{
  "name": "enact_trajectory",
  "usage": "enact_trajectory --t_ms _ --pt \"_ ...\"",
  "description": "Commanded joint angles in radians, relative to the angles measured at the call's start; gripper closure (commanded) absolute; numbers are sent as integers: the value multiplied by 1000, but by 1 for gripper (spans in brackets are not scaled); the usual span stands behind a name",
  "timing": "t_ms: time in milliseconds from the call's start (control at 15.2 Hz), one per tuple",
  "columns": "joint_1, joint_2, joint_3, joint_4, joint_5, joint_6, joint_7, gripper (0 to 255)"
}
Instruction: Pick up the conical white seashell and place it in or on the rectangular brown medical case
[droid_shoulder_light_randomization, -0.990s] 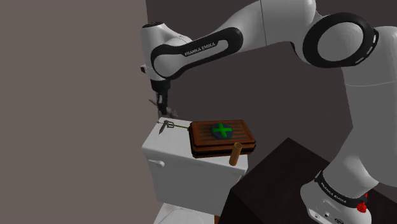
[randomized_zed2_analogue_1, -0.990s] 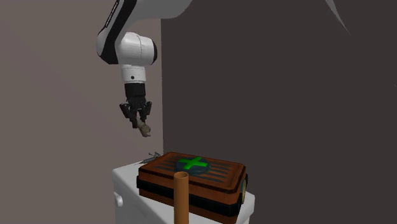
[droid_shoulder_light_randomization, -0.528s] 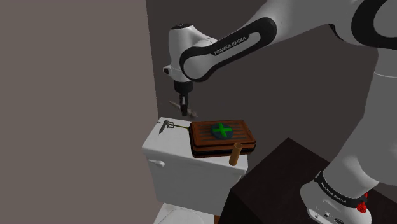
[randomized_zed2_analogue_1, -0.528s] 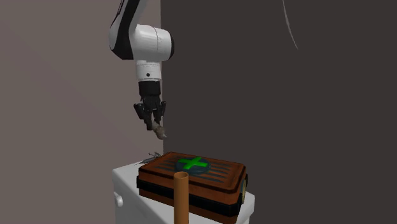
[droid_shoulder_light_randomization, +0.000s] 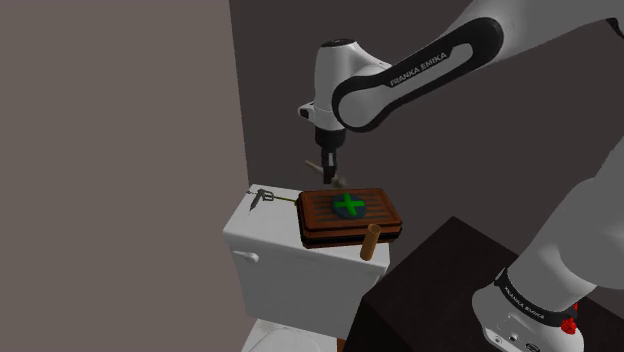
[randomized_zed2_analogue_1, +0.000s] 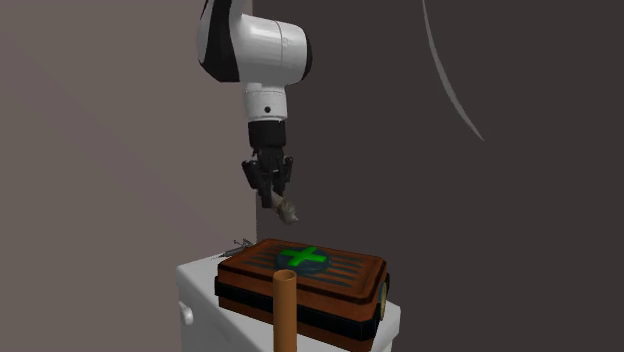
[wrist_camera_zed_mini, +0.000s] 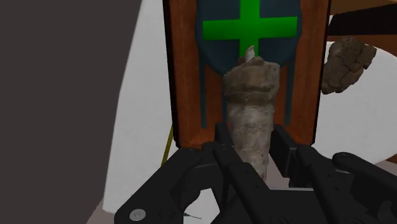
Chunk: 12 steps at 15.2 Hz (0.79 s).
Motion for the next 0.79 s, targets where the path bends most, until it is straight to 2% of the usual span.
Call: enact_trajectory --t_ms 0,264,726 --pt "-17 -68 -13 -85 20 23 -41 255" --pt "-42 -220 -53 -253 59 47 -134 255" --pt "-45 -153 -50 -290 35 149 -111 255"
